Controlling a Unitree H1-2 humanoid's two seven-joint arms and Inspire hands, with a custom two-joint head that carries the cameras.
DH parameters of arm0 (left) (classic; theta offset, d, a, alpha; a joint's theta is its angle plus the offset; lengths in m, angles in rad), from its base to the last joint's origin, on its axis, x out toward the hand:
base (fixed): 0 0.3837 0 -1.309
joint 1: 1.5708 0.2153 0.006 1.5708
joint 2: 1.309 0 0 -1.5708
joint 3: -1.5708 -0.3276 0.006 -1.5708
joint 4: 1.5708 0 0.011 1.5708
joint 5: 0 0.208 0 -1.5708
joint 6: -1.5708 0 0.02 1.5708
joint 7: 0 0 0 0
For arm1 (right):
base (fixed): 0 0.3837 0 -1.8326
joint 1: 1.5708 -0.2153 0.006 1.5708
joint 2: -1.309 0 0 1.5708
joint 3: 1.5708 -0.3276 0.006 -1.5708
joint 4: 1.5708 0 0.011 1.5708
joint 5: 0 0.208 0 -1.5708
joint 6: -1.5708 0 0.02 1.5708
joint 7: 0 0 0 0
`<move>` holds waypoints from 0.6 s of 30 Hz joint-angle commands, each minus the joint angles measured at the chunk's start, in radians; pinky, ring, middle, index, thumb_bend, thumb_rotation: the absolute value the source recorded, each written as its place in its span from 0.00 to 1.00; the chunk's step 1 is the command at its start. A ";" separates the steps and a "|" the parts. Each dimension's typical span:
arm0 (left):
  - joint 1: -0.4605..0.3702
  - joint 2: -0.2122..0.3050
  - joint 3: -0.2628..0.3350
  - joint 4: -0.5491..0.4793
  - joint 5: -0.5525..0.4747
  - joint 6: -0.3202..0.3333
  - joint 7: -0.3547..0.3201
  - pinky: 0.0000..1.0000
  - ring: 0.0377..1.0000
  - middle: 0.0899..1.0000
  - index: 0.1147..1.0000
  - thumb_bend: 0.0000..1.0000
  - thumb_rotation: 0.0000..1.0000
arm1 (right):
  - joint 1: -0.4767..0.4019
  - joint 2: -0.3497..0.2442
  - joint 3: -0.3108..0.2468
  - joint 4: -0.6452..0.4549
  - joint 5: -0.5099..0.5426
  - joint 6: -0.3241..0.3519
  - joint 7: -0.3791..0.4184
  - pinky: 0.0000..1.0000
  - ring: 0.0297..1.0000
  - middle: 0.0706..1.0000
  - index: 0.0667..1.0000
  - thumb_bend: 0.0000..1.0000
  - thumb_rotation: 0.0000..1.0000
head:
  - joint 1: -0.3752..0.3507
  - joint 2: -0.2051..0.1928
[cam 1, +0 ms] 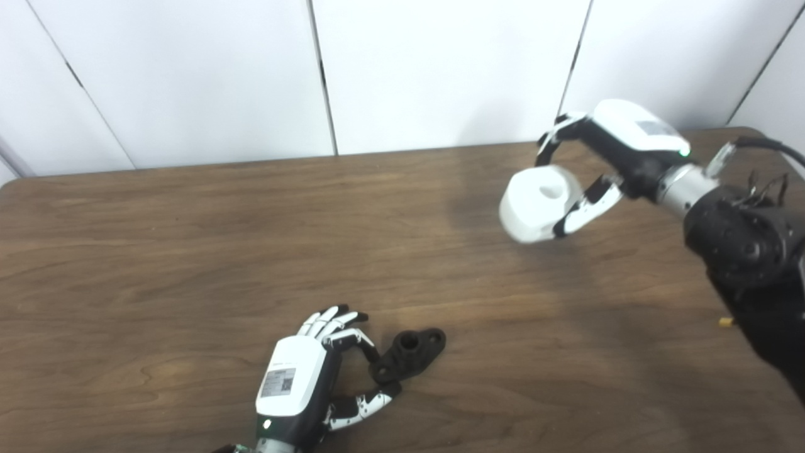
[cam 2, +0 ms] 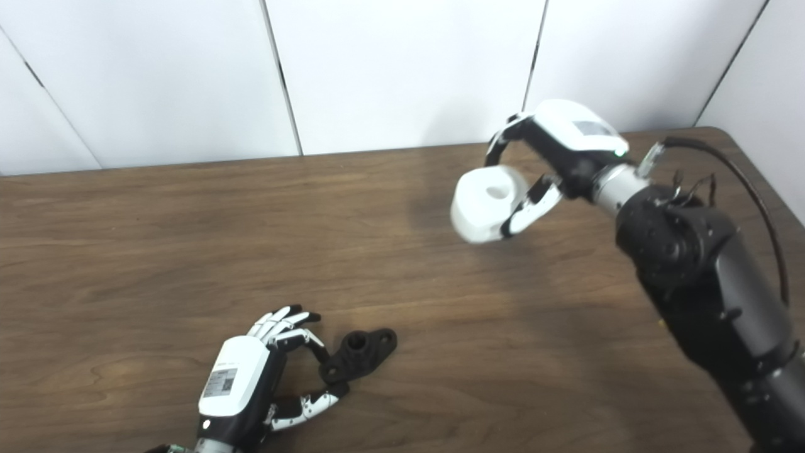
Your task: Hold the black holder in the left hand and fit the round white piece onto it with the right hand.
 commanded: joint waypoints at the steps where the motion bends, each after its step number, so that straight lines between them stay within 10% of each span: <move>1: 0.002 0.002 -0.016 0.044 0.041 0.039 -0.048 0.91 0.90 0.80 0.42 0.51 0.04 | -0.018 0.009 -0.003 -0.065 -0.001 0.012 0.023 0.84 0.92 0.77 0.45 0.52 0.13 | 0.006 0.006; 18: -0.007 -0.001 -0.034 0.054 0.049 0.062 -0.044 0.91 0.90 0.81 0.42 0.51 0.04 | 0.084 0.163 0.098 -0.173 -0.084 -0.022 0.096 0.78 0.92 0.78 0.45 0.52 0.13 | 0.029 -0.004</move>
